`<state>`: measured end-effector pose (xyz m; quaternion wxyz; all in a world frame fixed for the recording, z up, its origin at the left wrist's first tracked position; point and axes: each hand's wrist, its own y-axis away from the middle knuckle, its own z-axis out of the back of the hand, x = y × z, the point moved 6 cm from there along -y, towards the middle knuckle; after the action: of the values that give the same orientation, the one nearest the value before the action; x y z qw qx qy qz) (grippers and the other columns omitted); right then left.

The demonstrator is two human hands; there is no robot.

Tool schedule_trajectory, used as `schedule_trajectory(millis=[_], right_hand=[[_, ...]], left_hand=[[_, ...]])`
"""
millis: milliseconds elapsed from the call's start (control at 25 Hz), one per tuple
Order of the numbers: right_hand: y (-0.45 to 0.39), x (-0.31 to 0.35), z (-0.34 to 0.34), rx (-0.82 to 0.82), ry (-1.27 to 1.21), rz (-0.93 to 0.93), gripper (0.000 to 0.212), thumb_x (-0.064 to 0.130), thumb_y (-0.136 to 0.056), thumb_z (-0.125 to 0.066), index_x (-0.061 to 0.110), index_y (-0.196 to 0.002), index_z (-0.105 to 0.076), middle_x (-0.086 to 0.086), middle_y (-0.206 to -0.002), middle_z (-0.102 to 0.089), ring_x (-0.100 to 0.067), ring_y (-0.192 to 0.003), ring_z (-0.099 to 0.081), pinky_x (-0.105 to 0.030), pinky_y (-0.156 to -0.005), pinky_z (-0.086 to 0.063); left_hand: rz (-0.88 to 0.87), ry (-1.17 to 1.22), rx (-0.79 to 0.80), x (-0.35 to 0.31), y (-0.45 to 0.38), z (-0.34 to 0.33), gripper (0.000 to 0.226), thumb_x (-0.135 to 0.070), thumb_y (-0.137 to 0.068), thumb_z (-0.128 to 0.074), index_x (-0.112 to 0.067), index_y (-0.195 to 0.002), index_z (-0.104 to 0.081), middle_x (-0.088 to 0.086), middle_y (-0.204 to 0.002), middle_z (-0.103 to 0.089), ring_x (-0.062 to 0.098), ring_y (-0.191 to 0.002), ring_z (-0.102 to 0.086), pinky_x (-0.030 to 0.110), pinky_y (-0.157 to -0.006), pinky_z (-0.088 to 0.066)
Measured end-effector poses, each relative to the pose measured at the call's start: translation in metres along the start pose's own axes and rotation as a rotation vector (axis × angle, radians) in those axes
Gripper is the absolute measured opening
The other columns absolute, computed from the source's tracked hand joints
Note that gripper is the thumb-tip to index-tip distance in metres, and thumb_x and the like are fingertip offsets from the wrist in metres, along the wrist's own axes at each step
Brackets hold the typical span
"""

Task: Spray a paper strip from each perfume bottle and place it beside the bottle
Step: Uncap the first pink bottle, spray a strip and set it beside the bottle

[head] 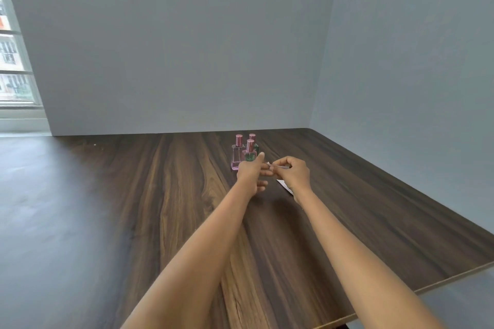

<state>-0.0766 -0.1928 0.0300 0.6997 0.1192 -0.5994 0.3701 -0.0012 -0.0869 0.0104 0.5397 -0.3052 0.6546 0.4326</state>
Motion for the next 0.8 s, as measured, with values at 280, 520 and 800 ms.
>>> schedule_trajectory(millis=[280,520,800], right_hand=[[0.017,0.027,-0.042,0.306,0.082,0.113,0.029,-0.005,-0.082,-0.057,0.01,-0.103,-0.07,-0.004,-0.094,-0.07,-0.014,-0.09,-0.064,-0.029,-0.085,-0.055],[-0.006,0.038,-0.044,0.026,0.143,0.145,0.029,0.005,-0.083,-0.059,0.01,-0.112,-0.056,-0.002,-0.101,-0.055,-0.017,-0.09,-0.055,-0.034,-0.083,-0.05],[-0.029,0.019,-0.075,0.117,0.327,0.013,0.061,0.035,-0.073,-0.076,0.009,-0.121,-0.048,-0.011,-0.124,-0.051,-0.027,-0.113,-0.054,-0.041,-0.093,-0.047]], left_hand=[[0.056,0.005,-0.019,-0.006,0.007,0.053,0.014,-0.015,-0.092,-0.057,-0.004,-0.101,-0.057,0.006,-0.072,-0.061,0.019,-0.055,-0.055,0.027,-0.048,-0.047],[-0.132,0.032,-0.144,-0.013,-0.009,0.092,0.019,-0.005,-0.09,-0.06,0.0,-0.109,-0.057,0.016,-0.088,-0.065,0.022,-0.056,-0.062,0.027,-0.038,-0.054],[-0.338,-0.061,-0.248,-0.023,-0.02,0.117,0.007,-0.008,-0.089,-0.063,-0.007,-0.091,-0.069,0.017,-0.106,-0.068,0.026,-0.081,-0.064,0.03,-0.051,-0.058]])
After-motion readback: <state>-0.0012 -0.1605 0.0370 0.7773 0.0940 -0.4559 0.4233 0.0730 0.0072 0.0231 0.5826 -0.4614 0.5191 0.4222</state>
